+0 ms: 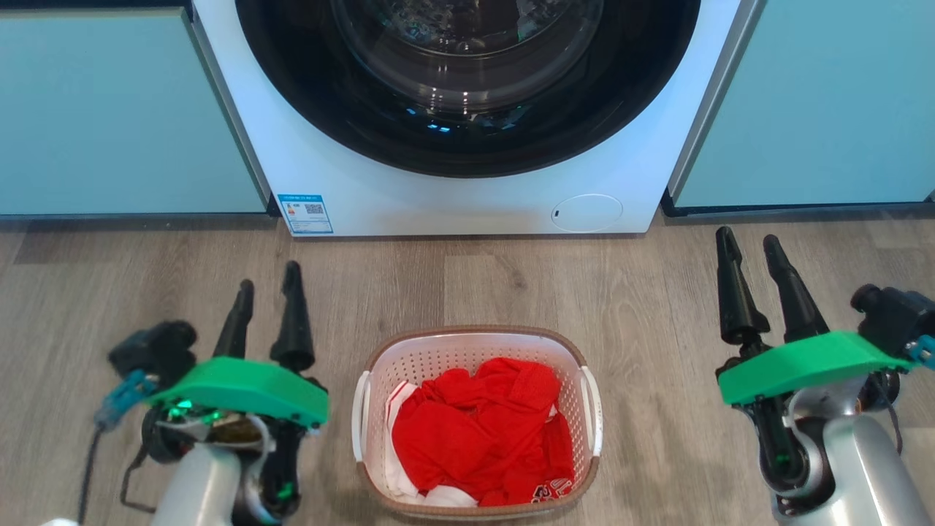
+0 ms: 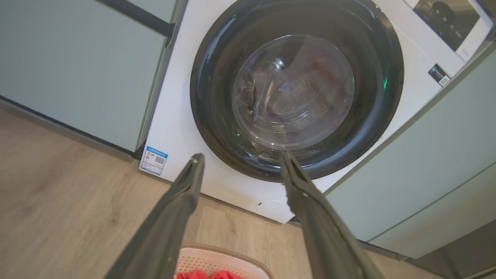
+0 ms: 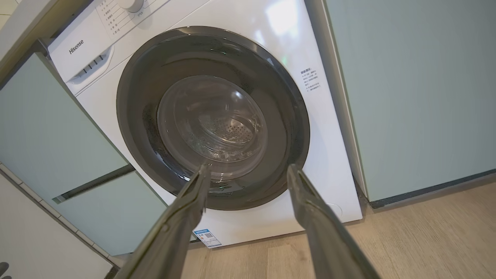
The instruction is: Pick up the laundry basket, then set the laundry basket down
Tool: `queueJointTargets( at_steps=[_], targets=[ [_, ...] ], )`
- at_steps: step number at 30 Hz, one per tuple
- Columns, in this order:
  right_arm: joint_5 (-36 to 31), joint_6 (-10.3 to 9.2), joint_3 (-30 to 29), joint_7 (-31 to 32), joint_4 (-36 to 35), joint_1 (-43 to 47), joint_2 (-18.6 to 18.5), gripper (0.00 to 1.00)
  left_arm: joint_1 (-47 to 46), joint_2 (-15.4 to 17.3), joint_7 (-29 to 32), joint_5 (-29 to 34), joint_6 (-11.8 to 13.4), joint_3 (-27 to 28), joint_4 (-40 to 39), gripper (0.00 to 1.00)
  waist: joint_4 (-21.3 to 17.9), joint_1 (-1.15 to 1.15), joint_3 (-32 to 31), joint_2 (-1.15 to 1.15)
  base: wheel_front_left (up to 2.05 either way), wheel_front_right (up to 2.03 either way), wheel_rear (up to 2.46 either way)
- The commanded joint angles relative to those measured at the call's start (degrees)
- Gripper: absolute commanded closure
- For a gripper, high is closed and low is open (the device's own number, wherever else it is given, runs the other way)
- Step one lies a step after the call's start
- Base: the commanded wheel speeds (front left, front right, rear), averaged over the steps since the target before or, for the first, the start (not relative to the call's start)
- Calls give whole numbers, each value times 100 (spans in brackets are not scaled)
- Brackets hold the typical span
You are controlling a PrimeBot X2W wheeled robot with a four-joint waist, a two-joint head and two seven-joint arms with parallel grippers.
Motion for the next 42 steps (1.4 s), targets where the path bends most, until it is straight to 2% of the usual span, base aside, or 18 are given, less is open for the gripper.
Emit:
queueJointTargets(
  at_steps=[1, 11, 15, 20, 23, 27, 32, 37, 42],
  targets=[
    [-150, 25, 85, -72, -231, -312, -30, 0, -332, 102, -86, 159, 49, 47, -187, 0, -2, 0, -4, 0, 0, 0, 0],
    [-870, 28, 56, -240, -45, -209, 48, 0, -735, 695, -254, 1060, 1026, -1299, 155, 0, -12, 0, -24, 0, 0, 0, 0],
    [-1132, 29, 231, -307, 254, -194, 53, 0, -923, 860, -321, 1278, 1295, -1849, 372, 0, -18, 0, -55, 0, 0, 0, 0],
    [-1375, 31, 400, -391, 363, -244, 25, 0, -1098, 942, -405, 1405, 1507, -2245, 568, 0, -18, 0, -74, 0, 0, 0, 0],
    [-1576, 32, 451, -442, 333, -273, 10, 0, -1147, 924, -456, 1411, 1549, -2348, 613, 0, -6, 0, -78, 0, 0, 0, 0],
    [-1759, 33, 513, -509, 385, -256, 10, 0, -1148, 826, -523, 1461, 1683, -2200, 459, 0, 18, 0, -86, 0, 0, 0, 0],
    [-2171, 35, 533, -593, 362, -314, 8, 0, -1084, 677, -606, 1631, 1641, -1931, 142, 0, 45, 0, -92, 0, 0, 0, 0],
    [-2506, 37, 522, -694, 44, -375, 37, 0, -969, 473, -707, 2107, 1464, -1482, -353, 0, 62, 0, -68, 0, 0, 0, 0],
    [-2675, 38, 460, -778, -394, -371, 65, 0, -955, 351, -791, 2718, 1480, -1326, -799, 0, 78, 0, -38, 0, 0, 0, 0]
  ],
)
